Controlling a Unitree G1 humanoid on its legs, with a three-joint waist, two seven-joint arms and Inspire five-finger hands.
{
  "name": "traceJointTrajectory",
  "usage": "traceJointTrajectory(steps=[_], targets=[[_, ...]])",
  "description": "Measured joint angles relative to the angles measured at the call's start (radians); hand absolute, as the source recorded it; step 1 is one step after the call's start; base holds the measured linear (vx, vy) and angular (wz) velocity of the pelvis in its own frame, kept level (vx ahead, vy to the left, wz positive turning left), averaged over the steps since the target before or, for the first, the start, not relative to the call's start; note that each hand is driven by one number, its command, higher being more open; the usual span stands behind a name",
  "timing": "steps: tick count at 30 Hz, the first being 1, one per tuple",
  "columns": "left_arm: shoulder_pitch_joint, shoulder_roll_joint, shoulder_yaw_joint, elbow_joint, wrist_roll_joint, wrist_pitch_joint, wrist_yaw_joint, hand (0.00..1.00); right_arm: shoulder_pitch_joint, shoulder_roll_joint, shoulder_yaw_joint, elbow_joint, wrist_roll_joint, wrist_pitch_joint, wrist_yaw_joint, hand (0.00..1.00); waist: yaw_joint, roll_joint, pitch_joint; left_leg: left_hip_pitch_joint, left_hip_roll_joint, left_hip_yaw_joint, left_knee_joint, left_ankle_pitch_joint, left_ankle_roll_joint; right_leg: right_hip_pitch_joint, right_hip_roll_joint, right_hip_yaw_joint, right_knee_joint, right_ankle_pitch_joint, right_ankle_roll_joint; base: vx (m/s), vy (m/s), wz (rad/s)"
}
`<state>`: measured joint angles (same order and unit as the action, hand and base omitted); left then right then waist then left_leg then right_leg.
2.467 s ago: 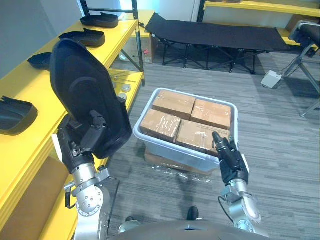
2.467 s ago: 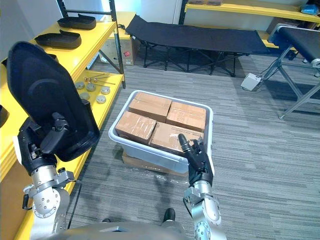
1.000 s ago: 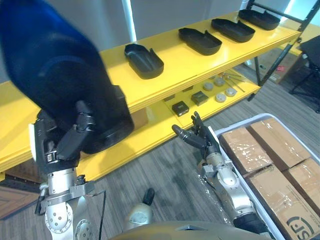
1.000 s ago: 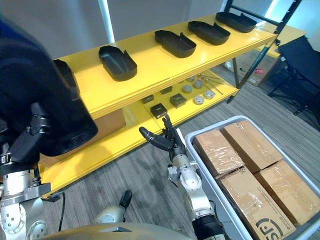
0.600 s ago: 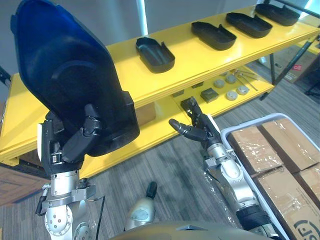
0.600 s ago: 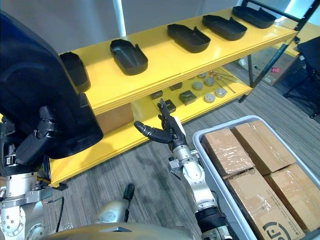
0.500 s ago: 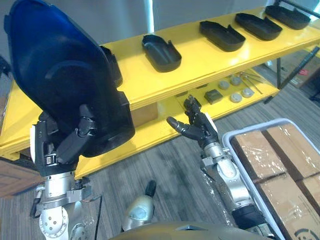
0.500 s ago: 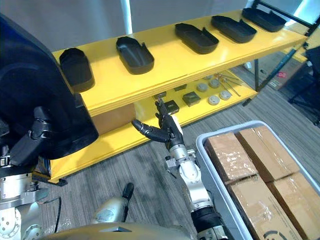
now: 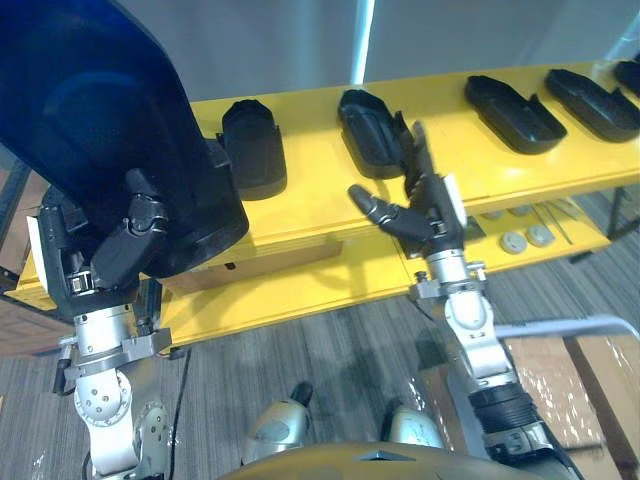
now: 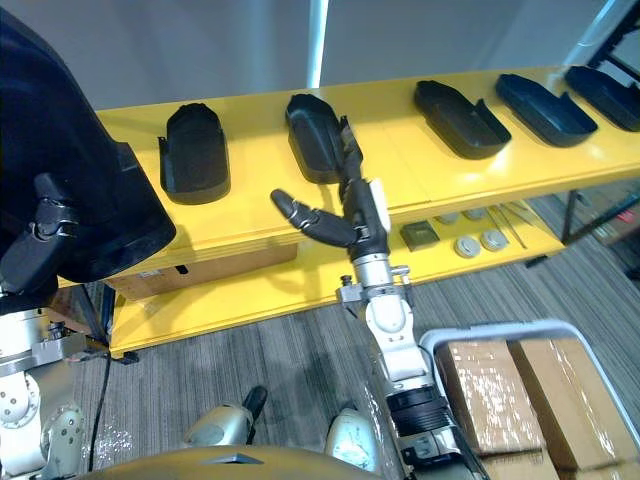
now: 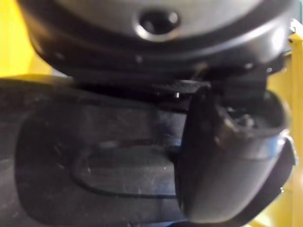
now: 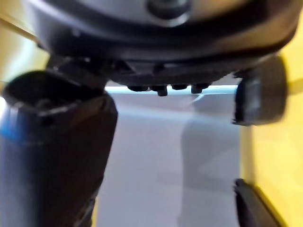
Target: Walk over and take three plastic housings, then place them on the shelf
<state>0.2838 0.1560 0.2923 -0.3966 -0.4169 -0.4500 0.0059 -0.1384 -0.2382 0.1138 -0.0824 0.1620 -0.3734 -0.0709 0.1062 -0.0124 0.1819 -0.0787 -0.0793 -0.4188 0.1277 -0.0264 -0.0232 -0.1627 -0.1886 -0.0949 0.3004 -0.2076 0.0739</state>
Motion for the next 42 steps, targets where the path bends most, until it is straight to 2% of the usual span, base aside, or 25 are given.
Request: traceJointTrajectory(steps=[2,4,6,11,16,18,19,20,22,23,24,25,26,27,28,29,30,32,34,35,36,37,38,40,42], targets=[[0.004,-0.014,-0.005,0.005,0.001,0.005,0.004,0.00,-0.012,-0.041,-0.048,-0.046,0.004,-0.045,-0.001,1.00,-0.010,0.024,-0.005,-0.001,0.029,0.024,-0.019,0.000,-0.016,0.033,0.010,-0.031,-0.033,0.075,0.021,0.21,-0.356,1.06],[0.022,-0.042,0.003,0.001,-0.010,0.004,-0.019,0.00,-0.078,-0.078,-0.097,-0.057,0.020,-0.070,-0.001,1.00,0.014,0.079,-0.038,-0.008,0.126,0.154,-0.041,0.023,-0.057,0.094,0.058,-0.104,-0.129,0.162,-0.006,0.20,-0.223,0.63],[0.022,-0.050,-0.007,-0.010,-0.009,0.004,-0.059,0.00,-0.104,-0.081,-0.128,-0.075,0.052,-0.063,-0.003,1.00,0.016,0.099,-0.053,0.000,0.160,0.277,-0.070,0.045,-0.064,0.125,0.079,-0.165,-0.147,0.164,-0.011,0.21,-0.183,0.70],[0.042,-0.074,-0.080,-0.048,-0.007,0.006,-0.080,0.00,-0.068,-0.041,-0.128,-0.091,0.061,-0.022,0.022,1.00,0.029,0.093,-0.058,0.035,0.175,0.313,-0.116,0.063,-0.067,0.156,0.089,-0.183,-0.154,0.156,-0.023,0.14,-0.064,0.24],[0.091,-0.081,-0.132,-0.047,-0.003,0.028,-0.051,0.00,0.070,0.033,-0.102,-0.091,0.090,0.023,0.062,1.00,0.018,0.073,-0.057,0.024,0.143,0.329,-0.109,0.065,-0.060,0.202,0.055,-0.228,-0.200,0.150,-0.017,0.01,0.037,0.24],[0.097,-0.083,-0.162,-0.043,-0.003,0.036,-0.050,0.00,0.104,0.043,-0.111,-0.090,0.091,0.034,0.061,1.00,-0.008,0.060,-0.051,0.003,0.144,0.402,-0.088,0.035,-0.019,0.221,0.023,-0.273,-0.199,0.138,-0.006,-0.07,0.080,0.77],[0.099,-0.083,-0.193,-0.038,-0.002,0.042,-0.051,0.00,0.122,0.044,-0.120,-0.090,0.092,0.033,0.061,1.00,-0.030,0.056,-0.047,-0.039,0.170,0.471,-0.005,0.011,-0.018,0.238,-0.003,-0.312,-0.190,0.134,-0.002,-0.07,0.135,0.87],[0.099,-0.083,-0.205,-0.037,0.000,0.044,-0.054,0.00,0.129,0.045,-0.128,-0.089,0.091,0.033,0.061,1.00,-0.034,0.044,-0.039,-0.059,0.183,0.483,0.039,0.005,-0.027,0.246,-0.022,-0.324,-0.180,0.126,0.009,-0.08,0.223,0.86],[0.100,-0.082,-0.216,-0.036,0.004,0.057,-0.069,0.00,0.129,0.044,-0.143,-0.087,0.094,0.030,0.061,1.00,-0.043,0.021,-0.018,-0.126,0.244,0.509,0.190,0.004,-0.042,0.262,-0.126,-0.328,-0.111,0.081,0.057,-0.07,0.261,0.40],[0.100,-0.083,-0.211,-0.033,0.003,0.057,-0.072,0.00,0.129,0.041,-0.140,-0.086,0.096,0.027,0.063,1.00,-0.042,0.024,-0.016,-0.125,0.261,0.507,0.203,0.005,-0.042,0.260,-0.149,-0.315,-0.093,0.074,0.069,-0.07,0.521,-0.28],[0.112,-0.089,-0.194,-0.031,0.000,0.056,-0.078,0.00,0.129,0.031,-0.121,-0.081,0.098,0.014,0.064,1.00,-0.025,0.042,-0.018,-0.095,0.283,0.485,0.204,0.036,-0.038,0.246,-0.200,-0.267,-0.056,0.062,0.123,-0.05,0.557,-0.65],[0.130,-0.101,-0.188,-0.031,-0.001,0.054,-0.079,0.00,0.129,0.019,-0.107,-0.077,0.102,0.006,0.065,1.00,-0.022,0.065,-0.029,-0.065,0.282,0.468,0.205,0.074,-0.033,0.243,-0.217,-0.231,-0.053,0.067,0.150,-0.02,0.529,-0.74],[0.141,-0.110,-0.186,-0.029,-0.001,0.053,-0.078,0.00,0.129,0.008,-0.101,-0.073,0.117,-0.004,0.067,1.00,-0.027,0.083,-0.041,-0.050,0.274,0.468,0.198,0.013,-0.079,0.240,-0.227,-0.213,-0.061,0.074,0.164,0.02,0.470,-0.39],[0.136,-0.107,-0.183,-0.021,-0.001,0.053,-0.080,0.00,0.131,0.024,-0.094,-0.062,0.140,-0.024,0.075,1.00,-0.041,0.093,-0.054,-0.043,0.247,0.493,0.188,-0.073,-0.155,0.248,-0.259,-0.177,-0.097,0.091,0.175,0.01,0.538,-0.13],[0.128,-0.096,-0.176,-0.012,0.002,0.053,-0.080,0.00,0.132,0.062,-0.087,-0.040,0.162,-0.028,0.076,1.00,-0.056,0.056,-0.048,-0.049,0.198,0.510,0.192,-0.085,-0.120,0.260,-0.277,-0.141,-0.146,0.123,0.156,0.00,0.466,-0.01],[0.123,-0.091,-0.174,-0.005,0.007,0.053,-0.078,0.00,0.133,0.075,-0.084,-0.030,0.161,-0.028,0.072,1.00,-0.055,0.043,-0.047,-0.054,0.185,0.513,0.197,-0.086,-0.117,0.266,-0.276,-0.154,-0.159,0.165,0.154,0.01,0.312,-0.12],[0.115,-0.089,-0.173,0.010,0.027,0.059,-0.076,0.00,0.135,0.091,-0.079,-0.015,0.161,-0.027,0.057,1.00,-0.046,0.036,-0.039,-0.051,0.177,0.522,0.204,-0.094,-0.105,0.268,-0.279,-0.189,-0.177,0.263,0.162,0.00,0.236,-0.09],[0.113,-0.063,-0.179,0.024,0.040,0.063,-0.086,0.00,0.143,0.112,-0.077,-0.012,0.171,-0.029,0.035,1.00,-0.053,0.030,-0.040,-0.042,0.170,0.516,0.198,-0.100,-0.086,0.269,-0.281,-0.228,-0.164,0.363,0.166,0.01,0.342,0.07],[0.108,-0.025,-0.177,0.023,0.051,0.064,-0.108,0.00,0.144,0.137,-0.079,-0.012,0.167,-0.030,0.008,1.00,-0.050,0.023,-0.041,-0.014,0.156,0.524,0.165,-0.097,-0.065,0.250,-0.300,-0.251,-0.124,0.427,0.132,0.02,0.242,0.04],[0.102,-0.010,-0.174,0.021,0.058,0.065,-0.126,0.00,0.144,0.139,-0.078,-0.012,0.159,-0.031,-0.005,1.00,-0.048,0.027,-0.041,0.007,0.151,0.532,0.132,-0.087,-0.047,0.236,-0.303,-0.287,-0.115,0.482,0.066,0.04,0.187,-0.11],[0.096,0.002,-0.158,0.009,0.055,0.064,-0.149,0.00,0.143,0.142,-0.075,-0.013,0.159,-0.033,-0.004,1.00,-0.049,0.038,-0.038,0.021,0.155,0.543,0.091,-0.072,-0.022,0.209,-0.281,-0.280,-0.059,0.400,0.085,0.04,0.110,-0.02],[0.084,0.011,-0.153,0.008,0.053,0.065,-0.156,0.00,0.146,0.141,-0.074,-0.017,0.159,-0.033,-0.003,1.00,-0.055,0.038,-0.038,0.021,0.154,0.534,0.076,-0.062,-0.017,0.195,-0.246,-0.265,-0.013,0.336,0.086,0.08,0.013,0.12],[0.055,0.020,-0.146,0.008,0.033,0.079,-0.166,0.00,0.149,0.135,-0.076,-0.025,0.159,-0.033,-0.003,1.00,-0.058,0.031,-0.041,0.026,0.154,0.522,0.052,-0.040,-0.019,0.185,-0.175,-0.265,0.010,0.218,0.088,0.06,-0.029,0.15],[0.018,0.015,-0.143,0.008,-0.006,0.095,-0.164,0.00,0.150,0.124,-0.077,-0.057,0.158,-0.032,0.001,1.00,-0.056,0.037,-0.038,0.025,0.144,0.523,0.045,-0.033,-0.024,0.217,-0.117,-0.268,-0.061,0.184,0.077,0.04,0.013,0.01],[-0.004,0.012,-0.158,0.007,-0.010,0.110,-0.145,0.00,0.151,0.124,-0.089,-0.063,0.158,-0.032,0.000,1.00,-0.062,0.036,-0.038,0.025,0.138,0.522,0.040,-0.027,-0.027,0.244,-0.111,-0.257,-0.115,0.185,0.079,0.02,0.025,0.07]])
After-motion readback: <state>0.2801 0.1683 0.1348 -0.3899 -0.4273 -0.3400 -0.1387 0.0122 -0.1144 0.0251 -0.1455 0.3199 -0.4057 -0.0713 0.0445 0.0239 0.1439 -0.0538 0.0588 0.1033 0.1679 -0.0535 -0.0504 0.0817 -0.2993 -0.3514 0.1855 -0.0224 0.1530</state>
